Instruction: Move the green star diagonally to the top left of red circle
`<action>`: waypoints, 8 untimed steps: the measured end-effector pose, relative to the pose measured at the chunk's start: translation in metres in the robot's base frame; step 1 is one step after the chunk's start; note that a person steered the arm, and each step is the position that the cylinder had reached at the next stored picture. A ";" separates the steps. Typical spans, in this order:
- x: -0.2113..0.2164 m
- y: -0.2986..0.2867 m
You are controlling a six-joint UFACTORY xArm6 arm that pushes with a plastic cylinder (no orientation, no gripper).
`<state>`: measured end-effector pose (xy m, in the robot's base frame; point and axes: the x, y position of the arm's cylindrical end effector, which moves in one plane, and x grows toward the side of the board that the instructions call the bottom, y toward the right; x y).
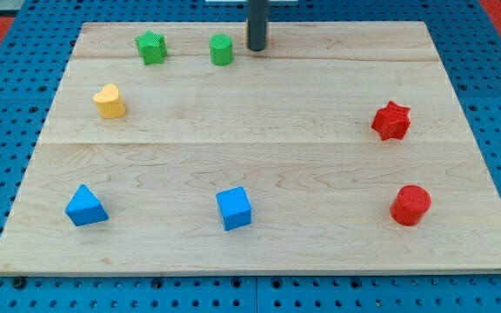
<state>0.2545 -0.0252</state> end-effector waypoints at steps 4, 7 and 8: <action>-0.043 -0.171; 0.036 -0.071; 0.043 -0.068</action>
<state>0.2974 -0.0929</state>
